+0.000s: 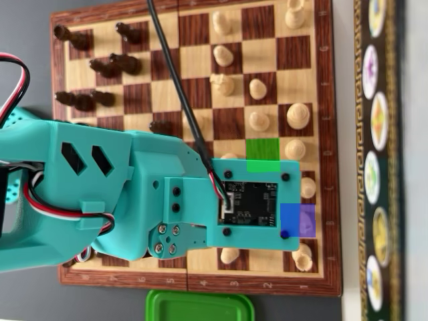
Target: Play chess
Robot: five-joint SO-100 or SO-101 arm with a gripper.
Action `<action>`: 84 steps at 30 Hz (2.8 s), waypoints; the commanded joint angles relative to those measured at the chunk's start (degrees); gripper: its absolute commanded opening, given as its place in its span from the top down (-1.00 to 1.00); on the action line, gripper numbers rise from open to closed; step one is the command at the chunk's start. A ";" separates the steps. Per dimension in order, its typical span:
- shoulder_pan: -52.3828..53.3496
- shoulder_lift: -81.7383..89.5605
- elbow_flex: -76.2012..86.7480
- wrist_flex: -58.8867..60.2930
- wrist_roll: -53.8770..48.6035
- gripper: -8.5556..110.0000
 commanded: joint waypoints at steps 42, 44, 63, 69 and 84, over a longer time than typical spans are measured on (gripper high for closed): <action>2.11 -21.18 -21.71 -0.53 -5.27 0.68; 1.93 -21.18 -22.06 -0.62 -5.27 0.68; 4.04 -25.93 -25.49 -3.08 -5.36 0.68; 4.66 -28.48 -27.86 -3.25 -5.36 0.68; 3.96 -30.67 -29.71 -3.34 -5.36 0.68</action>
